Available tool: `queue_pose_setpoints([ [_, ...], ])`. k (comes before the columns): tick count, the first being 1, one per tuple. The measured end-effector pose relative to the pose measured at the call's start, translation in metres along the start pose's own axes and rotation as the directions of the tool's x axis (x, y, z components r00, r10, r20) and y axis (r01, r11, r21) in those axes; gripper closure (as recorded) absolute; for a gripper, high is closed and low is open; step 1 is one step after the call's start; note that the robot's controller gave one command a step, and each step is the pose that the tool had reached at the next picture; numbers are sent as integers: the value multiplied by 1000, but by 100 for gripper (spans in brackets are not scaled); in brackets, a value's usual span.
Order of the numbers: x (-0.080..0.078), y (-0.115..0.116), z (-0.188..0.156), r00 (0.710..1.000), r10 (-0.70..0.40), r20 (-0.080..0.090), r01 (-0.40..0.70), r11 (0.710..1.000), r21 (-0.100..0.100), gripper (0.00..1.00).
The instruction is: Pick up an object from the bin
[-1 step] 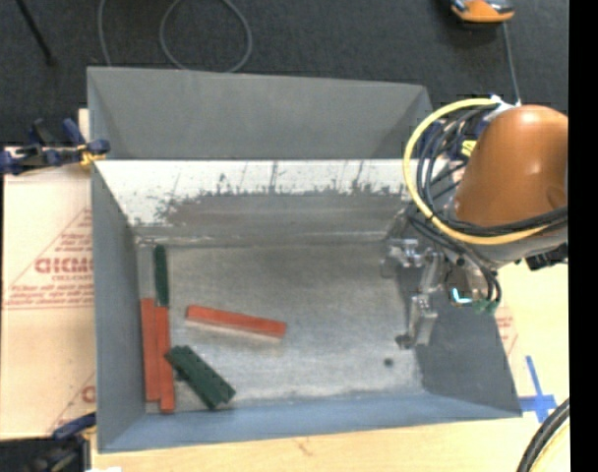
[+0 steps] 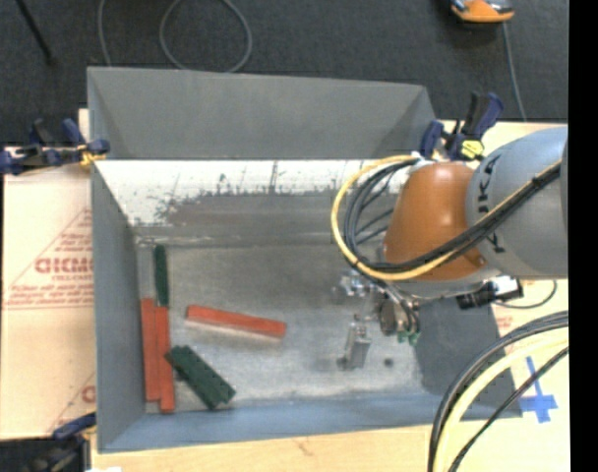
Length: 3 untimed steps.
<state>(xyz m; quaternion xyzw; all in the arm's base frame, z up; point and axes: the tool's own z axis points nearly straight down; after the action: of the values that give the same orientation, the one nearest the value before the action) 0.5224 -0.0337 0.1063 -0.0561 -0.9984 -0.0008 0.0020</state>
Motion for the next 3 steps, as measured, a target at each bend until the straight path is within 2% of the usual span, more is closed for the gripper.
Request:
queue_pose_setpoints([
  [1, 12, 118, -29, 999, -48, 9, 48, 999, -4, 0],
  [2, -48, 155, 39, 996, -86, 8, 86, 996, 1, 0],
  [3, -48, 154, 35, 996, -88, 9, 88, 996, 2, 100],
])
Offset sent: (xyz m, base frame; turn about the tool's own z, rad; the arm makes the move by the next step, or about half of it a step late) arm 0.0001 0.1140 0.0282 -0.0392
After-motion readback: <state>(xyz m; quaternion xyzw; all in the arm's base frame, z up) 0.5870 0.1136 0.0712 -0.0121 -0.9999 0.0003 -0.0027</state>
